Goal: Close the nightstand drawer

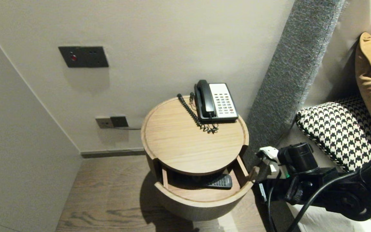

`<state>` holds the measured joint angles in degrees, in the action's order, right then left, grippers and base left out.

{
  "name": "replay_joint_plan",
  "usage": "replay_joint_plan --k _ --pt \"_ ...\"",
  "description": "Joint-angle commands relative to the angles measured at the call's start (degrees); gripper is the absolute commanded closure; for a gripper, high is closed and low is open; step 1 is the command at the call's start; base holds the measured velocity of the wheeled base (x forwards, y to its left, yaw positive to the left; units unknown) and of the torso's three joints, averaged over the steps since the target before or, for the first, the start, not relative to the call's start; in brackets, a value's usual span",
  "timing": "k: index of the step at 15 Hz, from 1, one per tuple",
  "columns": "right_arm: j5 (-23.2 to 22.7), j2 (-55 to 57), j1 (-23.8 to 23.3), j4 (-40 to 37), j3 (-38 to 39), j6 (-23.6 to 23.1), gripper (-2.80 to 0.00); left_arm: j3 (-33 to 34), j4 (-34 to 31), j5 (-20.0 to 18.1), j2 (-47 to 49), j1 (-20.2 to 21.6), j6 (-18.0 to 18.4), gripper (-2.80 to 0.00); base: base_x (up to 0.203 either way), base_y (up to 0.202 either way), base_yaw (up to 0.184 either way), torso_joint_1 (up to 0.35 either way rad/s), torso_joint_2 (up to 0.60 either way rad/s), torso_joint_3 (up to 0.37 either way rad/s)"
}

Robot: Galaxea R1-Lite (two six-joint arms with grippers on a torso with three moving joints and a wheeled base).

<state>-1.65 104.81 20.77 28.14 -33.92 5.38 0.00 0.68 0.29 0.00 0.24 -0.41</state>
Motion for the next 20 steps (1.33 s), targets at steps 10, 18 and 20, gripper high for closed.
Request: replay_joint_plan --k 10,18,20 --pt "3.0 5.9 -0.5 0.2 -11.3 1.3 0.0 0.0 0.0 0.0 0.0 0.0 0.0 0.0 0.0 0.0 0.0 0.0 0.0 0.0" --pt "3.3 7.7 -0.6 0.3 -14.1 1.8 0.0 0.0 0.0 0.1 0.0 0.0 0.0 0.0 0.0 0.0 0.0 0.0 0.0 0.0" --pt "3.9 7.6 -0.6 0.3 -14.4 1.8 0.0 0.0 0.0 0.1 0.0 0.0 0.0 0.0 0.0 0.0 0.0 0.0 0.0 0.0"
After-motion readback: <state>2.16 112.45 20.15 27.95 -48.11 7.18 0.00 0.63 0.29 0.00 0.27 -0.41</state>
